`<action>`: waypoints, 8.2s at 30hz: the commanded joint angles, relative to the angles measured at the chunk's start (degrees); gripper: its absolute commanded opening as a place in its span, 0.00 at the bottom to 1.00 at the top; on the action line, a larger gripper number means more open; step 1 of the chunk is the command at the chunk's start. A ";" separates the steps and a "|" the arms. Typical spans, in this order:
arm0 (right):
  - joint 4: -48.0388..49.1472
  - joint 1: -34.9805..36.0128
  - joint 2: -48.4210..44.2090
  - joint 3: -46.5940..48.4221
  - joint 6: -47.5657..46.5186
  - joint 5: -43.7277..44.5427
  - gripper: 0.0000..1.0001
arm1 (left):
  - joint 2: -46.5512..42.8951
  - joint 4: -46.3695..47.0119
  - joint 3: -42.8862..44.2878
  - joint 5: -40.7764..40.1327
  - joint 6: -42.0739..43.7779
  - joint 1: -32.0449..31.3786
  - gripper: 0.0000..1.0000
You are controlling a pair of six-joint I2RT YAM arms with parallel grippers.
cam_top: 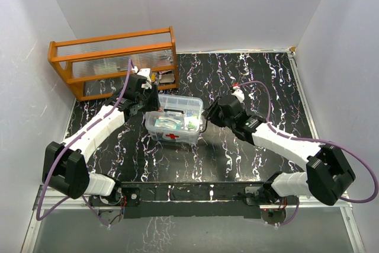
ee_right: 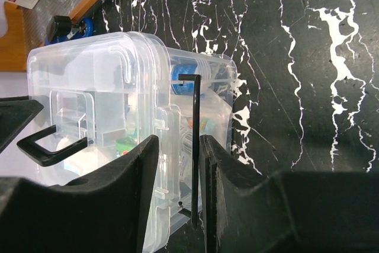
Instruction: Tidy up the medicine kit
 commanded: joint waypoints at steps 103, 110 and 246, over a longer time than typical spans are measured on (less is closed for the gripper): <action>-20.40 7.07 9.01 30.04 -27.31 -4.92 0.54 | 0.28 -0.41 -7.96 19.83 -19.80 -1.15 0.48; -13.46 7.03 5.72 26.58 -32.29 -21.19 0.48 | -2.62 -3.81 -5.99 15.17 -15.82 -1.07 0.60; -29.04 13.25 29.88 31.89 -24.02 2.26 0.34 | -5.88 24.49 -18.79 52.06 -20.32 13.54 0.40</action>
